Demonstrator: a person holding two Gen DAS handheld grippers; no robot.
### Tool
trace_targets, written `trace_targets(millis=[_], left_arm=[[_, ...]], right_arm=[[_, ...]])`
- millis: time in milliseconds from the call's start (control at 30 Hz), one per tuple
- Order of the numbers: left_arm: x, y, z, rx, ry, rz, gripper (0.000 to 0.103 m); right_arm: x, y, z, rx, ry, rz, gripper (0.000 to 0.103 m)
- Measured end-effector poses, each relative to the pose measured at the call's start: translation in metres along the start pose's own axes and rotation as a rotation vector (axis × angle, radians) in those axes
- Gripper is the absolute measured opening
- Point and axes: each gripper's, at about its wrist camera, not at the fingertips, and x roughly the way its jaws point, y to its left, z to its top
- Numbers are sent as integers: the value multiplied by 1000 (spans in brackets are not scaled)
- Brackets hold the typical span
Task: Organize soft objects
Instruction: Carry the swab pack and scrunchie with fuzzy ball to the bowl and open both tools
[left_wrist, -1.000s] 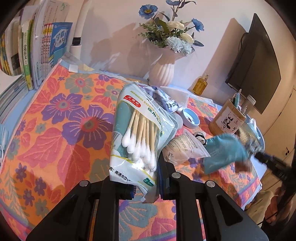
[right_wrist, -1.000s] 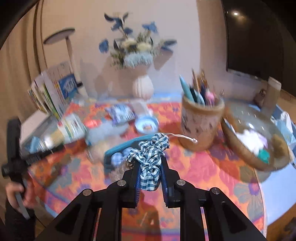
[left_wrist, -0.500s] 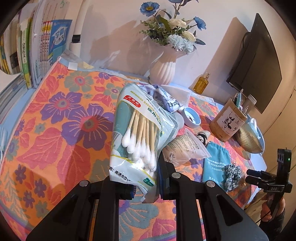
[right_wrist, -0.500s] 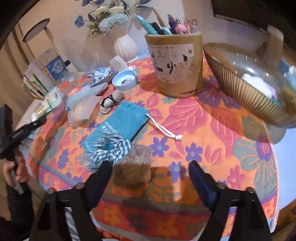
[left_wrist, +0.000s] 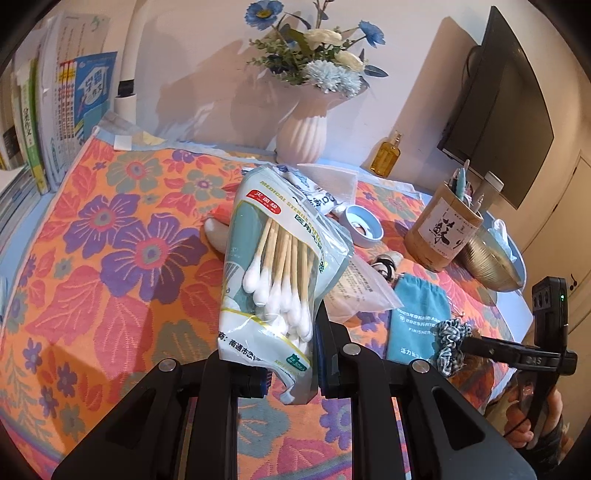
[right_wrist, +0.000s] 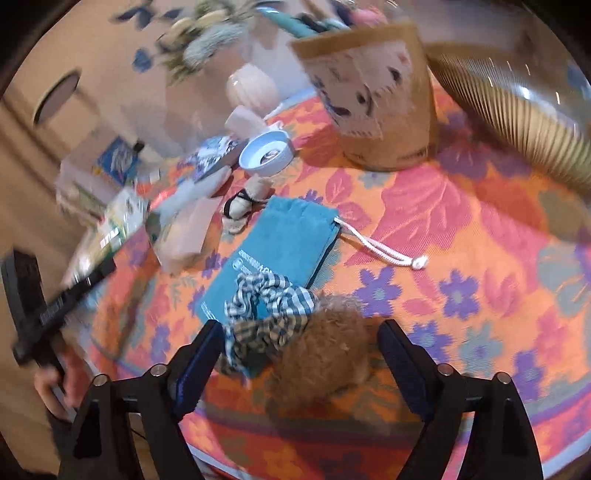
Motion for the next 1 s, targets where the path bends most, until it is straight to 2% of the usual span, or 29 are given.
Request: trace_targets(millis=[67, 100, 267, 400, 600, 667, 733, 833, 1000], left_arm=[[0, -5, 1, 11, -1, -4, 15], [0, -9, 3, 20, -3, -10, 15], [-7, -41, 13, 75, -37, -39, 15], [-17, -78, 32, 136, -87, -76, 15], [-23, -142, 66, 213, -139, -186, 15], [-20, -167, 76, 244, -138, -223, 15], [-13, -197, 87, 291, -120, -228, 15], [4, -243, 104, 332, -90, -315, 15], [47, -310, 116, 375, -26, -399, 15]], right_arm=[[0, 0, 1, -24, 10, -35, 46], [-3, 0, 1, -32, 5, -35, 43], [-32, 0, 9, -36, -80, -10, 42], [-73, 0, 25, -33, -181, -3, 42], [-140, -14, 54, 10, -365, -15, 42], [-159, -23, 60, 37, -427, -58, 42], [-181, -38, 69, 87, -492, -165, 42], [-205, -64, 80, 176, -555, -264, 42], [-214, -98, 95, 265, -600, -438, 42]])
